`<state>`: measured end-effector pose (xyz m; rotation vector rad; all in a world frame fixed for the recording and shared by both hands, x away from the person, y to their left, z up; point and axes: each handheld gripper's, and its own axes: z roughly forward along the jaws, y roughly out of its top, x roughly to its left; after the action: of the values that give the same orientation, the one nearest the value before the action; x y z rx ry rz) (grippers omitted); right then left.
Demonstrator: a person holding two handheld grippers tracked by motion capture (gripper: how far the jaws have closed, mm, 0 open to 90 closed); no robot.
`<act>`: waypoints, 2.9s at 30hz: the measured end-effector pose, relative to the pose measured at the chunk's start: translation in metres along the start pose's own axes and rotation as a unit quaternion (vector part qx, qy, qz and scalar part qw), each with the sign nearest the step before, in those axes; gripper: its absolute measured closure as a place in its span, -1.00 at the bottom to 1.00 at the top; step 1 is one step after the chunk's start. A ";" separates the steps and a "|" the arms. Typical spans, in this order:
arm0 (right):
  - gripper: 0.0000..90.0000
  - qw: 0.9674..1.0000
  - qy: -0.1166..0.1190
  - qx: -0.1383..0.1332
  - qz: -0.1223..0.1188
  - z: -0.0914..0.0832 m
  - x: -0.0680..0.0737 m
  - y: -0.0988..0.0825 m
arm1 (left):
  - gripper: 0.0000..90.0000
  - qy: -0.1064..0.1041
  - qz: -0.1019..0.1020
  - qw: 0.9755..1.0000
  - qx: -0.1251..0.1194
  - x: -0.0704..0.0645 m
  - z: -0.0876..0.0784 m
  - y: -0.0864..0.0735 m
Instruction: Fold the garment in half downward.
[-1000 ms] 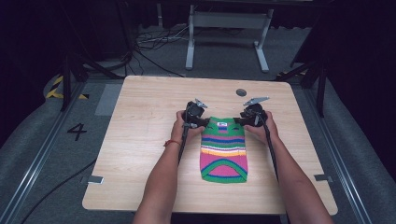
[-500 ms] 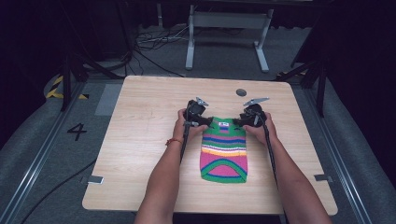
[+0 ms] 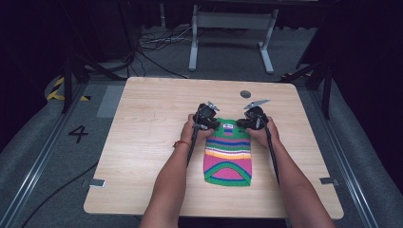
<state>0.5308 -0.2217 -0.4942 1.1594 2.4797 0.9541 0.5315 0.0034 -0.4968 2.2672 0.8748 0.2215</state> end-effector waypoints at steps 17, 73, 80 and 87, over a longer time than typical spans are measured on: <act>0.87 0.996 0.038 -0.076 -0.024 -0.037 0.017 0.011 | 0.79 0.027 0.062 0.997 -0.023 -0.016 -0.044 0.002; 0.81 0.962 0.177 -0.051 -0.199 -0.118 0.107 -0.094 | 0.82 -0.064 0.279 0.958 0.007 -0.122 -0.117 -0.105; 0.81 0.959 0.181 -0.036 -0.214 -0.120 0.115 -0.101 | 0.97 -0.067 0.292 0.954 0.023 -0.127 -0.114 -0.109; 0.84 0.957 0.180 -0.024 -0.225 -0.125 0.120 -0.109 | 0.98 -0.075 0.290 0.954 0.020 -0.131 -0.123 -0.111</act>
<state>0.3294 -0.2403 -0.4644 0.3893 2.7968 1.1506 0.3263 0.0447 -0.4670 2.4908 0.1166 0.2873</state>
